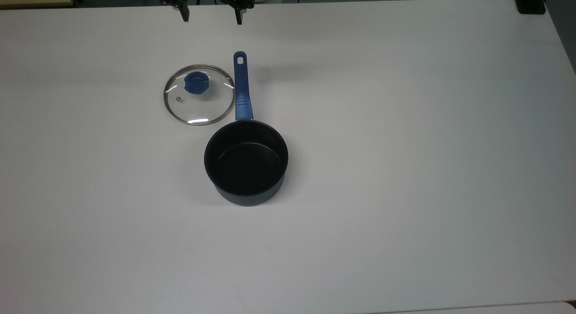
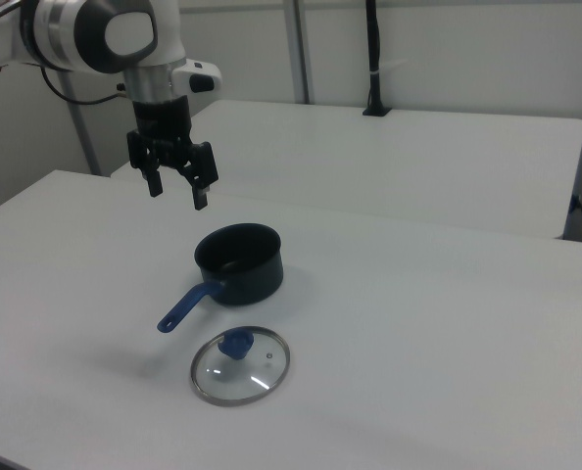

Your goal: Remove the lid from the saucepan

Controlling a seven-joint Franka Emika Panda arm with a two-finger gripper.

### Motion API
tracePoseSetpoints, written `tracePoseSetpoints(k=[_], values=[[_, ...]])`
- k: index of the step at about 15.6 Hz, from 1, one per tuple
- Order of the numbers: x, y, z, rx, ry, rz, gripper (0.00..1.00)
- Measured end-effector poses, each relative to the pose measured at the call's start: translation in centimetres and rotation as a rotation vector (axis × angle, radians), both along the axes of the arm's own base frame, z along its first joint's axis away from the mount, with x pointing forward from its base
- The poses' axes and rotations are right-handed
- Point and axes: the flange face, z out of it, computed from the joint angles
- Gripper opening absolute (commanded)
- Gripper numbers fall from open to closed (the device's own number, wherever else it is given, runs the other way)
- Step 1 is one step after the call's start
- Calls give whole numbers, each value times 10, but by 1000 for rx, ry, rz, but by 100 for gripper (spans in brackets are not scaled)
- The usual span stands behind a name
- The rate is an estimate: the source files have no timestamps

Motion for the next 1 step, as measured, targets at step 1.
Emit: tracePoseSetpoints(k=[1], values=[[0, 0, 0, 0, 0, 0, 100]])
